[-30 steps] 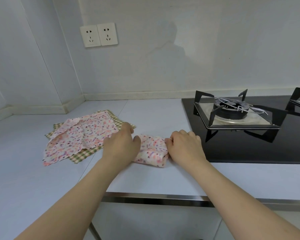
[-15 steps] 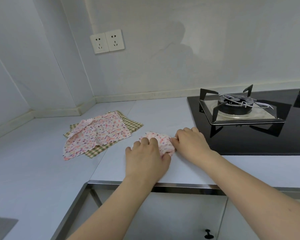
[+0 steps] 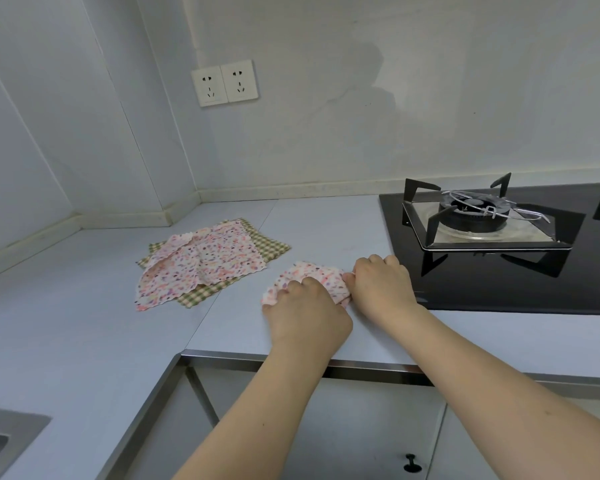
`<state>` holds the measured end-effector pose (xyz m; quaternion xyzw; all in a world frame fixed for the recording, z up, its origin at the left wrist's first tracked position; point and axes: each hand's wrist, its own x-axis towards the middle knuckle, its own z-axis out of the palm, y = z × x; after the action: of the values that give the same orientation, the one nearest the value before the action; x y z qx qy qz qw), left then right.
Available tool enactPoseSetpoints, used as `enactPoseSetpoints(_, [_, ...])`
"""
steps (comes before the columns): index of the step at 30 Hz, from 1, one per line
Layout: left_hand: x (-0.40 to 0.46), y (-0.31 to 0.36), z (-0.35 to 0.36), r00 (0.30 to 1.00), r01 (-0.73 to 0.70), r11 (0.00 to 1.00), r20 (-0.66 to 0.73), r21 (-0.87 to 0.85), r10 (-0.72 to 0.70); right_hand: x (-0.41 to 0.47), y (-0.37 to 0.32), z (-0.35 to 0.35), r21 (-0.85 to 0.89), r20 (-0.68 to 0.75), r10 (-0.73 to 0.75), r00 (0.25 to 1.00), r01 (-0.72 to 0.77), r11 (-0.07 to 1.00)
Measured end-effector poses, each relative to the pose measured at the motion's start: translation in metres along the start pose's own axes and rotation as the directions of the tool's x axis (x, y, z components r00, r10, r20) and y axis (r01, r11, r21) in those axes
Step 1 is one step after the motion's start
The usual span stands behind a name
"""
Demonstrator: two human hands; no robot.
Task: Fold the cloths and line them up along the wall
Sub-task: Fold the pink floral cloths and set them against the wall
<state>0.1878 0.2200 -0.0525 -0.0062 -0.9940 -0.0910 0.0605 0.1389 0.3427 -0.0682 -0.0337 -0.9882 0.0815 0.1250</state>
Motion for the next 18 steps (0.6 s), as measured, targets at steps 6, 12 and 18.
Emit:
enactPoseSetpoints(6, [0.000, -0.007, 0.006, 0.986, 0.016, 0.999, 0.164, 0.050, -0.024, -0.003, 0.000, -0.002, -0.011, 0.004, -0.009, 1.000, 0.009, 1.000])
enactPoseSetpoints(12, [-0.001, -0.021, 0.007, 0.971, -0.046, 0.999, 0.235, -0.013, 0.048, -0.001, 0.000, -0.002, -0.011, 0.003, 0.003, 1.000, -0.003, 1.000])
enactPoseSetpoints(18, [-0.002, -0.037, 0.011, 0.991, -0.133, 0.988, -0.018, -0.079, 0.132, -0.002, 0.001, -0.001, -0.015, -0.009, -0.009, 1.000, 0.009, 1.000])
